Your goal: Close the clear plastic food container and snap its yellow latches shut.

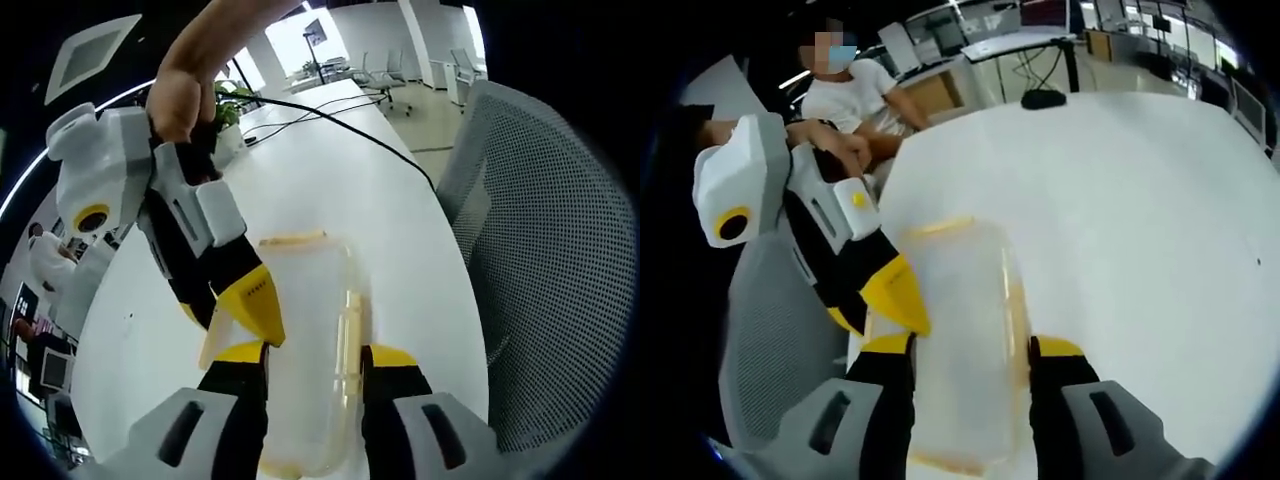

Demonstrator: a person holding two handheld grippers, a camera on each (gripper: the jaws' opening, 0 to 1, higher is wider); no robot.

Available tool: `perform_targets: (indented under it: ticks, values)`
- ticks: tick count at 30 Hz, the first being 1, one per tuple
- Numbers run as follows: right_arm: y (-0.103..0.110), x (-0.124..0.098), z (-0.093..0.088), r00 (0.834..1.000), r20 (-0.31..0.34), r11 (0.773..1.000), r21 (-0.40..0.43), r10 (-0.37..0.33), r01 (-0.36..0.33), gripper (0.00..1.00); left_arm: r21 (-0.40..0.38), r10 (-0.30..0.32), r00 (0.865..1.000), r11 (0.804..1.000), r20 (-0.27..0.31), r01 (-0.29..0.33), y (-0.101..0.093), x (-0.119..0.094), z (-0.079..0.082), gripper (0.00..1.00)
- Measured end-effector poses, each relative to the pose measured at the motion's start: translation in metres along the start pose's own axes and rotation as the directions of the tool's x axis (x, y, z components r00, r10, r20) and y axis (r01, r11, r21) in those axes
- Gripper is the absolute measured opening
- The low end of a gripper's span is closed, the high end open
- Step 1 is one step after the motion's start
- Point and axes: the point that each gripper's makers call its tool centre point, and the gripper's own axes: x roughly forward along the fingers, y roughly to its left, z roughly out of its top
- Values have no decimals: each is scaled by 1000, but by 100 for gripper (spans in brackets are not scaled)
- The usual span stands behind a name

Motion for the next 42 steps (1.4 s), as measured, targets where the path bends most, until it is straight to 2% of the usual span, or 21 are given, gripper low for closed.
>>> perform_targets:
  ticks: [9,20,26,32,38,42]
  values:
    - [0,-2,1,998,34,999,-6,-49,50,43,-15,-13,1000,1000,10,13,-1,0,1,30]
    - [0,-5,2,989,74,992,-19,-127,129,42,-83,-8,1000,996,6,9,1,-3,1,30]
    - [-5,-16,9,973,131,981,20,-193,192,44,-139,14,1000,990,15,-12,8,-17,3,33]
    - [-9,-29,8,954,154,966,33,-258,256,45,-193,40,999,980,12,-37,16,-29,-1,37]
    - [-6,-39,3,938,168,953,34,-303,301,47,-264,72,997,962,0,-70,25,-39,-11,41]
    - [-2,-47,-3,928,180,945,38,-326,324,50,-319,101,995,943,-7,-98,32,-45,-17,46]
